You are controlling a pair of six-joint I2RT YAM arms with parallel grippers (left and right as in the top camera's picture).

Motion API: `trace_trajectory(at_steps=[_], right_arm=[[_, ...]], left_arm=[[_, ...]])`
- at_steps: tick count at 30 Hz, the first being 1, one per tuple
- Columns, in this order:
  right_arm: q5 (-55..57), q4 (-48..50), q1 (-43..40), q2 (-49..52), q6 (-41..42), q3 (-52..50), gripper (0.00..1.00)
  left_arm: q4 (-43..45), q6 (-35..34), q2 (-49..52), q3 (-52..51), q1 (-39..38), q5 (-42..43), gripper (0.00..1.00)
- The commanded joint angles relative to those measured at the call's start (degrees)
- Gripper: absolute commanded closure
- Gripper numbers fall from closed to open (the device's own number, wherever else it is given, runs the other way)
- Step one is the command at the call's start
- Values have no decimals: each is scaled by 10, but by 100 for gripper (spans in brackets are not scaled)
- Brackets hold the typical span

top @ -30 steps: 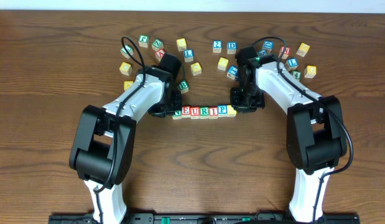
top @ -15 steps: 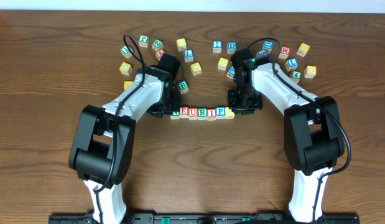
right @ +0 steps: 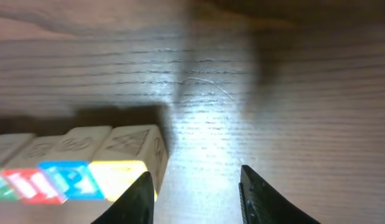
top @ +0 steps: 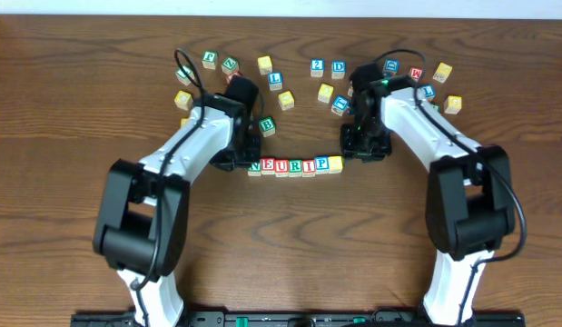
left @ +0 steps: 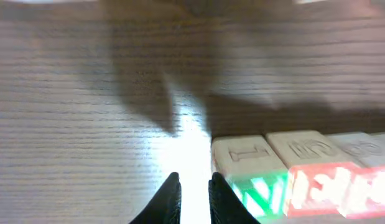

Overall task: Spell out NEURIPS
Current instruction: 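Lift both grippers up and away from the row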

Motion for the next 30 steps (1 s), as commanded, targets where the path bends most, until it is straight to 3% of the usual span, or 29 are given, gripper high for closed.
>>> trace_trajectory(at_steps=[1,11,13,16,17,18,19,20,21,30], right_arm=[[-15,-2,-16,-39,-9,13,60],[-15,-12,-40,-67,-38,29,62],[-14,-18,-47,-85,-51,44,61],[-14,-20,-62,-122,-73,67,50],[-12,-20,-70,-141,-80,76,34],[-7,-20,-77,-158,-83,80,25],[3,-20,-85,-177,-83,84,15],[11,-21,-92,-194,-82,84,8],[16,-23,-99,-210,-82,84,1],[22,-62,-149,-333,-82,84,1]], left_arm=[[-5,14,-50,20,18,7,83],[-45,25,-136,31,99,6,79],[-65,25,-166,45,127,6,74],[-76,26,-222,62,175,7,57],[-76,26,-257,63,200,7,50],[-78,26,-278,62,214,7,49],[-80,26,-301,62,229,7,36],[-81,26,-319,62,239,7,2],[-81,26,-334,62,247,7,2],[-81,26,-402,62,263,7,2]])
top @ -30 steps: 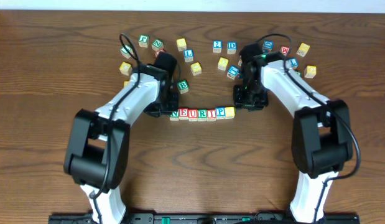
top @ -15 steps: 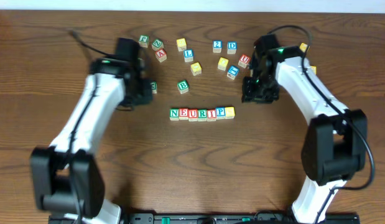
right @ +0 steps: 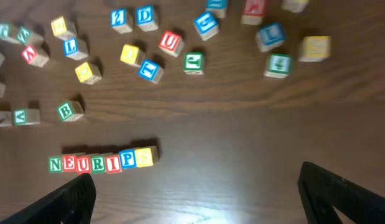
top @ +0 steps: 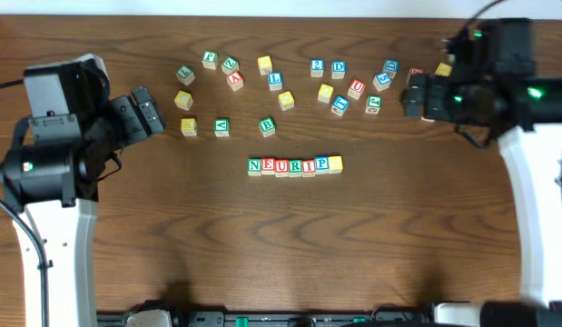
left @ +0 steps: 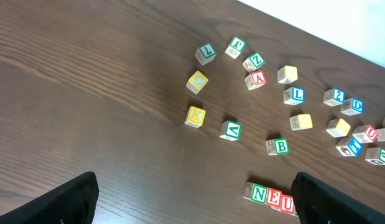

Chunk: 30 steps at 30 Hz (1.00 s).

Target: Spell out NEURIPS

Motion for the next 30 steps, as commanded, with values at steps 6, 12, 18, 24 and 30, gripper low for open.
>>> trace_trajectory(at_steps=[6,12,18,24,30], right_arm=[[7,-8,-6,-48,-7,8,1],[9,-27,-6,-47,-8,8,1],[6,-5,-6,-48,-9,8,1],[23,50,-7,-52,-33,0,1],[23,217,-7,-143,-96,-113,1]], left_arm=[[-3,3,-5,6,3,3,3],[-3,3,-2,6,3,3,2],[-3,3,-2,6,3,3,2],[-3,3,-2,6,3,3,2],[-3,3,-2,6,3,3,2]])
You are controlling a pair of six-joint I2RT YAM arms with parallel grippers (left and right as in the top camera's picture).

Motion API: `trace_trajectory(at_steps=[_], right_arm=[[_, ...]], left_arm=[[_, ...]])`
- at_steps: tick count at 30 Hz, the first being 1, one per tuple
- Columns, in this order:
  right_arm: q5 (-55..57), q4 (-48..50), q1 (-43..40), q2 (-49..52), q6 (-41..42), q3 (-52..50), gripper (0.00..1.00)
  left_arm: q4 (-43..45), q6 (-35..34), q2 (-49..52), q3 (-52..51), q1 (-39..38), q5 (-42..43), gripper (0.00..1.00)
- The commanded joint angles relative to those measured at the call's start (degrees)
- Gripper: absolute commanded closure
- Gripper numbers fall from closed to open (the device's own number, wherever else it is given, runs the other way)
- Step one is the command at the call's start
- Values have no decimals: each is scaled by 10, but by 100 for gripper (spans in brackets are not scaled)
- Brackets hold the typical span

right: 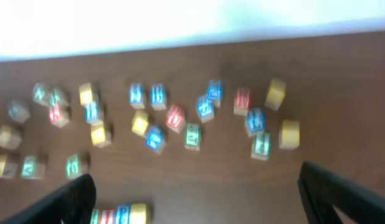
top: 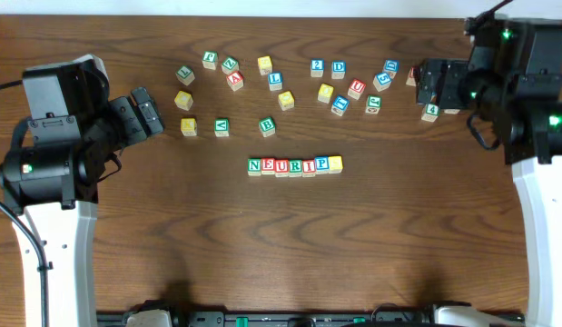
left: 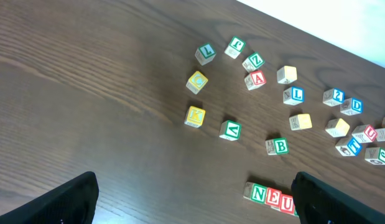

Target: Spell out NEURIPS

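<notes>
Seven letter blocks form a straight row [top: 294,165] at the middle of the table, reading N, E, U, R, I, P and ending in a yellow block [top: 335,163] whose letter I cannot read. The left wrist view shows the row's left end [left: 271,197], and the right wrist view its blurred right end [right: 120,214]. My left gripper [top: 146,111] hangs high at the left, open and empty, far from the row. My right gripper [top: 428,80] is high at the back right, also open and empty.
Several loose letter blocks lie scattered in an arc behind the row, among them a green B [top: 267,126], a yellow K [left: 194,116] and a red U [top: 357,88]. The table's far edge meets a white wall [right: 192,18].
My right arm has drawn back a little to the right, and its camera now looks up at the far table edge, blurred. The left arm and the blocks are unchanged.
Both grippers were down on the table at the two ends of the row, the left nearly shut by the N, the right open by the yellow block. A second later both arms were raised and out at the sides with grippers open, and the row stood alone.
</notes>
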Motion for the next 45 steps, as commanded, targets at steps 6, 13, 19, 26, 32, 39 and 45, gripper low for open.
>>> trace_trajectory(at_steps=[6,13,19,26,32,39,45], right_arm=[[8,201,-11,-226,-55,-260,1],[32,359,-16,-461,-59,-525,1],[21,459,-21,-612,-58,-704,1],[11,531,-21,-685,-58,-815,1],[10,539,-21,-733,-56,-874,1],[2,450,-20,-793,-46,-894,1],[-5,443,-19,-790,-33,-894,1]], left_arm=[[-2,3,2,6,2,3,2],[-2,3,2,6,2,3,2],[-2,3,2,6,2,3,2],[-2,3,2,6,2,3,2],[-2,3,2,6,2,3,2],[-2,3,2,6,2,3,2],[-2,3,2,6,2,3,2]])
